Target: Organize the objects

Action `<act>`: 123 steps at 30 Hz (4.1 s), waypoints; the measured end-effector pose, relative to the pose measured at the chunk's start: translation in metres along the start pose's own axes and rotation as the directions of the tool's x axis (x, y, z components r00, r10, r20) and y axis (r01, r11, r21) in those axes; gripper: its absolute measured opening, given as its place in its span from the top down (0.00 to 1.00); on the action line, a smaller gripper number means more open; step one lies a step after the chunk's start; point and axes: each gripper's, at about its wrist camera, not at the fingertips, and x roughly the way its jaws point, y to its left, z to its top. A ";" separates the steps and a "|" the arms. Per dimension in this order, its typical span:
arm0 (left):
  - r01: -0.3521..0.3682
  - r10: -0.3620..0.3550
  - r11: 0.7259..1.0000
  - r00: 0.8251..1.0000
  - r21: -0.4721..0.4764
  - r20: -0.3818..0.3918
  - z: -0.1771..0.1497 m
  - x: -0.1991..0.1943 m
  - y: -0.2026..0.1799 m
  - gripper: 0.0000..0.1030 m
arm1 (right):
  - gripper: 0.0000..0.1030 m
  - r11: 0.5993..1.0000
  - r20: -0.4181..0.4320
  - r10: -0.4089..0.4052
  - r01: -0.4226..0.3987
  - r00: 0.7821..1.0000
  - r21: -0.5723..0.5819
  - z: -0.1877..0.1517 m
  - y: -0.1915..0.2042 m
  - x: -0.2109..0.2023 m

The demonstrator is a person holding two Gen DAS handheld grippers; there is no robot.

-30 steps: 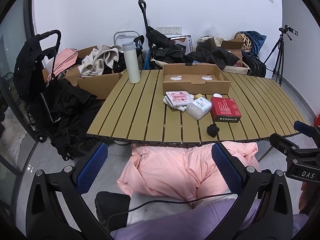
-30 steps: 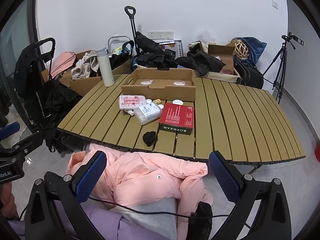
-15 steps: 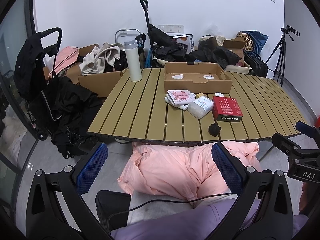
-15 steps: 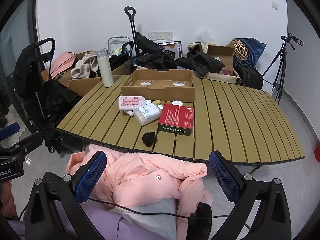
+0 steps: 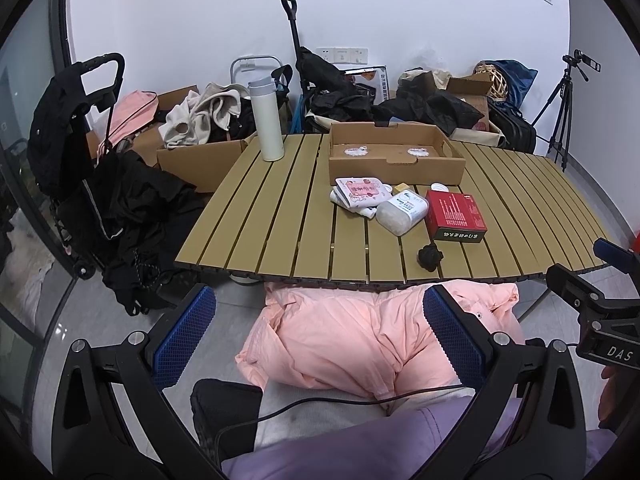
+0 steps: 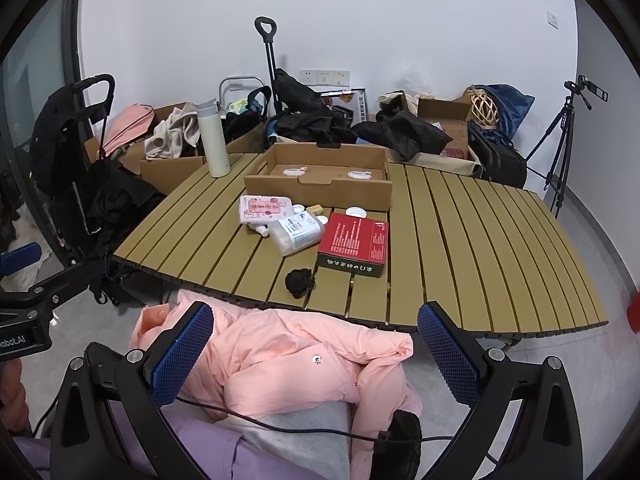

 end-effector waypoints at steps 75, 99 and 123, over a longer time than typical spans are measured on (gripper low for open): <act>0.364 -0.420 0.898 0.875 -0.246 -0.240 0.071 0.217 -0.006 0.84 | 0.83 0.889 -0.221 0.457 -0.435 0.861 0.145 0.099 -0.005 0.234; 0.257 -0.327 0.939 0.871 -0.227 -0.367 -0.004 0.237 0.011 0.90 | 0.88 0.902 -0.325 0.432 -0.395 0.842 0.174 0.014 0.027 0.234; 0.264 -0.366 0.919 0.850 -0.294 -0.379 -0.025 0.249 0.016 0.72 | 0.81 0.909 -0.390 0.416 -0.390 0.822 0.147 -0.004 0.040 0.265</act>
